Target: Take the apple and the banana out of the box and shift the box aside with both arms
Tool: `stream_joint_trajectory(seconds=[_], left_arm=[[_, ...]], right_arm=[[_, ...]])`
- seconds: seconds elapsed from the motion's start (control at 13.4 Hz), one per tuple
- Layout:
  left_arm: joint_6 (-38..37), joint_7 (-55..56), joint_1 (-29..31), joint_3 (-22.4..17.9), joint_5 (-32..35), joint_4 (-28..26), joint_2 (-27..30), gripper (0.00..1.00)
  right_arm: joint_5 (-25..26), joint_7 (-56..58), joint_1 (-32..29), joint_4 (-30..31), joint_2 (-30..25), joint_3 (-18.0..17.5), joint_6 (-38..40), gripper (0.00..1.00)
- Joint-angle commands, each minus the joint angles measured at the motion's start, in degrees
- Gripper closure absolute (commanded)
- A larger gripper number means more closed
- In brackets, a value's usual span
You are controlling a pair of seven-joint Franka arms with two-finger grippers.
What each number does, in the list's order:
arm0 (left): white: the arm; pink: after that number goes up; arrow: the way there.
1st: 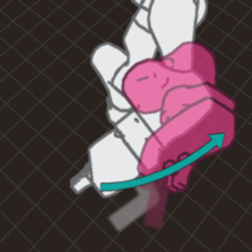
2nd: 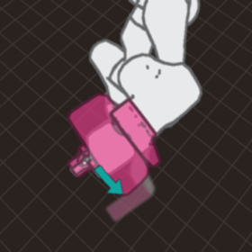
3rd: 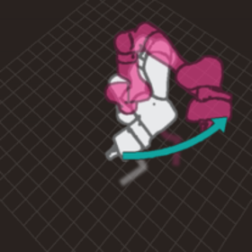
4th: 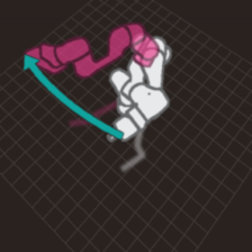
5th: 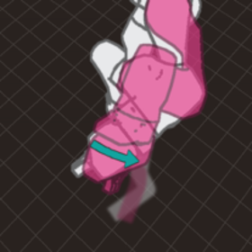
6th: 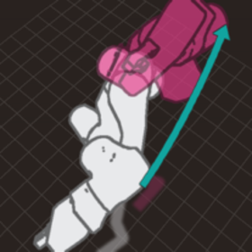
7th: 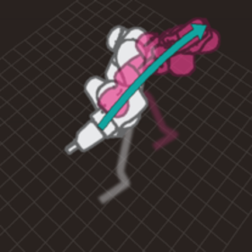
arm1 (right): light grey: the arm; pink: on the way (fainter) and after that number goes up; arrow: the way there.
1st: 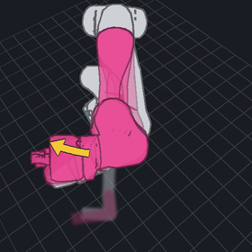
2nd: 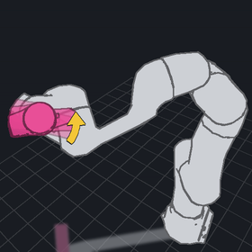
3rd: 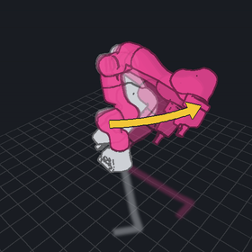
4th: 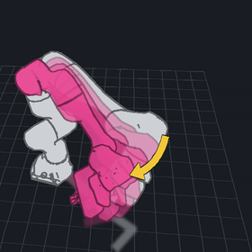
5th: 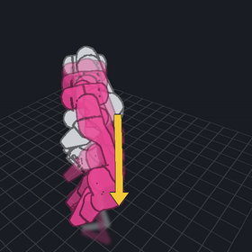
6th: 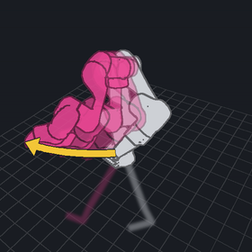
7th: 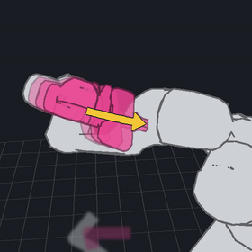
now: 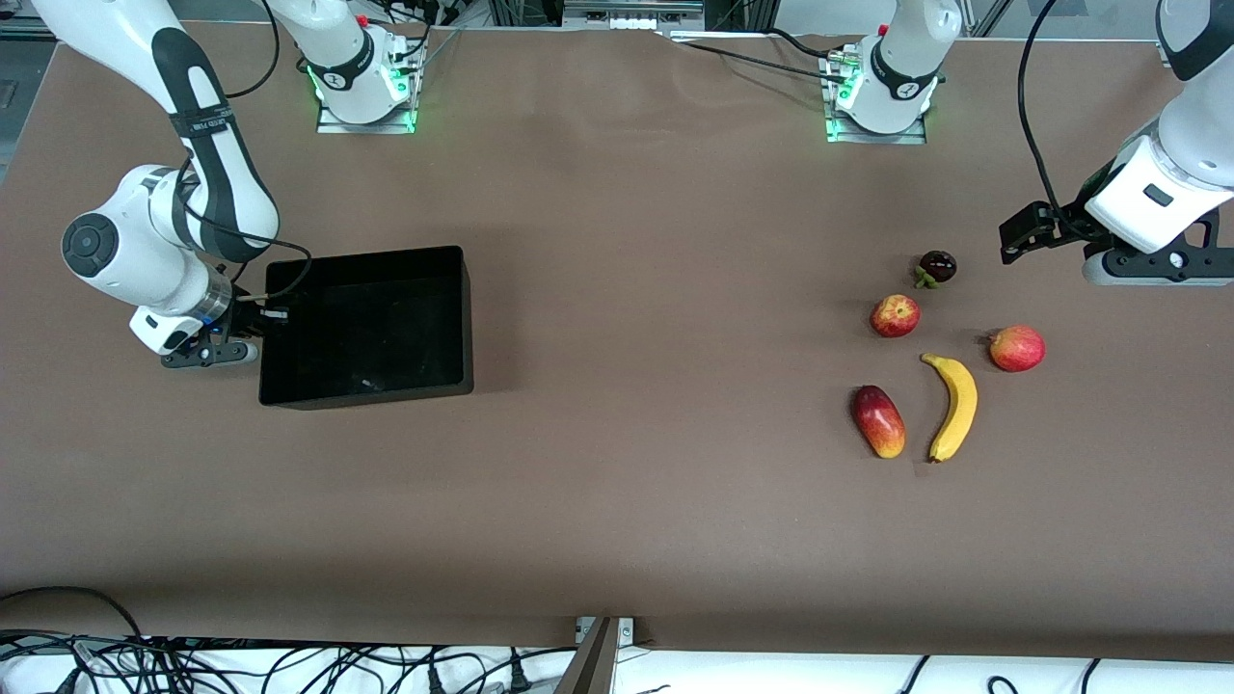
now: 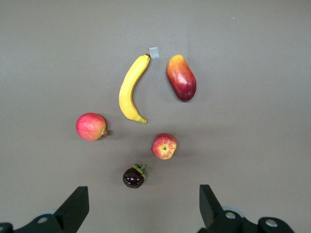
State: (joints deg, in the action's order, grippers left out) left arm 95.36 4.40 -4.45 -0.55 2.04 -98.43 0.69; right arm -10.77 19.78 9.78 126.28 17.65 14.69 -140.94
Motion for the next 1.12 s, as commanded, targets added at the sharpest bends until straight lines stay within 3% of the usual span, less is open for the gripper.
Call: stream_joint_trajectory(seconds=[0.0, 0.3, 0.75, 0.82, 0.9, 1.05], left_arm=[[-1.32, -1.23, -0.12, -0.33, -1.16, 0.43, 0.72, 0.0], [-1.32, -1.23, -0.04, -0.33, -1.16, 0.43, 0.63, 0.0], [-1.32, -1.15, -0.12, -0.24, -0.99, 0.52, 0.63, 0.0], [-1.32, -1.23, -0.12, -0.24, -0.98, 0.52, 0.63, 0.0], [-1.32, -1.15, -0.12, -0.24, -0.98, 0.52, 0.63, 0.0], [-1.32, -1.15, -0.3, -0.15, -0.98, 0.43, 0.45, 0.0]], right_arm=[[-2.14, 1.85, -0.64, 0.9, -0.69, -0.28, -0.39, 1.0], [-5.49, 1.58, -0.82, 0.81, -0.25, -0.28, -0.57, 1.0], [-6.02, 1.58, -1.26, 0.02, 0.46, -0.28, -0.92, 1.0], [-6.02, 1.58, -1.26, -0.59, 0.46, -0.28, -0.75, 0.27], [-5.93, 1.75, -1.26, -1.47, 0.37, -0.28, -0.66, 0.0], [-5.84, 1.76, -1.08, -4.19, -0.15, -0.28, 1.0, 0.0]])
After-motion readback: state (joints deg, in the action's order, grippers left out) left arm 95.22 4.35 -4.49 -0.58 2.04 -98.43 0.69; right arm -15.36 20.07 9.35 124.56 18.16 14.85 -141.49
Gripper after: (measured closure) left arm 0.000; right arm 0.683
